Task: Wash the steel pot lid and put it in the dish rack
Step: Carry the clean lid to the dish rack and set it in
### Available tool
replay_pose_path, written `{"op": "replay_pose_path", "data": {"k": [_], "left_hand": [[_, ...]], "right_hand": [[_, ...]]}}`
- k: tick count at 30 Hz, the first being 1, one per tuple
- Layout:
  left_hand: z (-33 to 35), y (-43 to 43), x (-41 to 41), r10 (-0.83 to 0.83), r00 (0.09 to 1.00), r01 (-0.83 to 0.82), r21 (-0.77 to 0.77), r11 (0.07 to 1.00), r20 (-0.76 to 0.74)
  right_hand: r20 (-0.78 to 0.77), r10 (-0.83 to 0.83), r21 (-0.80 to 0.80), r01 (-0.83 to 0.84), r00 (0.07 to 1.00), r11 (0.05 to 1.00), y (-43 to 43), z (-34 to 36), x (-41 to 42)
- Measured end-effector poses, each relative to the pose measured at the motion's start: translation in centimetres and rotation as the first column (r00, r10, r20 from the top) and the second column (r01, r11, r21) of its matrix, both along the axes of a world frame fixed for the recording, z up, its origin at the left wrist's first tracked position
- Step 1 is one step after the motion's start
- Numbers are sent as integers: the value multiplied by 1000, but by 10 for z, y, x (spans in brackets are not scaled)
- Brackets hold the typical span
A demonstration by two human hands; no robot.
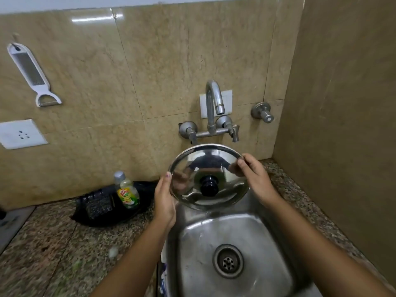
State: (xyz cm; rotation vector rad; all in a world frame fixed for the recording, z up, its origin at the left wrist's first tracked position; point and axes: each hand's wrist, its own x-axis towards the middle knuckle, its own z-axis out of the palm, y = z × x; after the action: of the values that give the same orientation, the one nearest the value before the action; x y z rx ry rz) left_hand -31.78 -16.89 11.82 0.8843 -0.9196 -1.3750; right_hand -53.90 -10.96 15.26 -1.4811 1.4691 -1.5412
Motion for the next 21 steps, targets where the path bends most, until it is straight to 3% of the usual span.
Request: {"op": "replay_pose_path", "data": {"k": [6,8,11,15,21], "left_hand": [[-14,15,6,-37,988,25,80,997,148],[-14,23,7,-42,980,30,64,997,196],[-1,35,10,31,975,-52,88,995,221],[15,41,41,140,977,-177,248,952,161],[41,63,136,293,947,-321,328,888,133]], "right_hand": [[-197,-14,-124,-11,980,992,18,15,12],[-192,-31,-124,7,981,992,16,16,11],[3,-66,-47,66,998,997,11,20,11],[268,-181,139,148,946,979,-1,25,32],[575,-113,271,-59,810,961,-18,40,129]]}}
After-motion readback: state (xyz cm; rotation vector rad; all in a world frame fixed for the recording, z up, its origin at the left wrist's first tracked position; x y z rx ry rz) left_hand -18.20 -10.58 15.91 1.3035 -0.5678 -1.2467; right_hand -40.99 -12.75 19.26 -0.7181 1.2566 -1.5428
